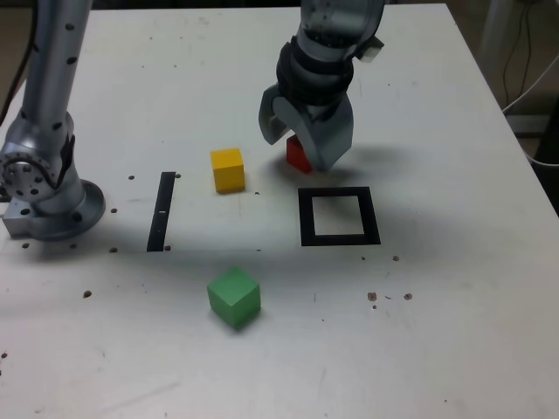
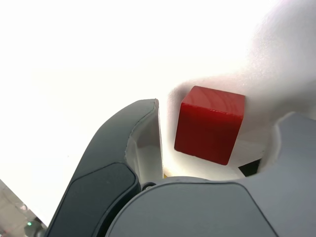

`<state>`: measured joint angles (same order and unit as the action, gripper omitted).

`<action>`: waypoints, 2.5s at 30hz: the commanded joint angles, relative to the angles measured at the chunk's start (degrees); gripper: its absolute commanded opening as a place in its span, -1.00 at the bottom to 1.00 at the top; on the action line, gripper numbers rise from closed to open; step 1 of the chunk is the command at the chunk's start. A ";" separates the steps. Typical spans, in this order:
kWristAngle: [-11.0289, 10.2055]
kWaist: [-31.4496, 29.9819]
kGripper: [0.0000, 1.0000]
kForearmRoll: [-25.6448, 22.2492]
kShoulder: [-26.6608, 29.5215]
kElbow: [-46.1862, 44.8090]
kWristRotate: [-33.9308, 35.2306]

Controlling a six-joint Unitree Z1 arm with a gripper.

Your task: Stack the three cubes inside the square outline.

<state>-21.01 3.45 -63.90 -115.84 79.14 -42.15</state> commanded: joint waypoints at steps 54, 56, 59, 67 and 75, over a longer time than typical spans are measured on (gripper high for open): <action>6.91 -3.60 -0.48 -15.18 3.51 11.09 17.95; 8.08 -4.29 -0.48 -16.34 3.32 11.50 22.24; 10.38 -5.17 -0.48 -17.49 2.91 11.94 28.54; 13.49 -8.02 -0.48 -18.98 1.68 12.73 39.47; 13.61 -9.51 -0.48 -21.06 -3.01 17.79 41.78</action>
<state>-7.44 -5.94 -84.55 -118.53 96.42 -0.31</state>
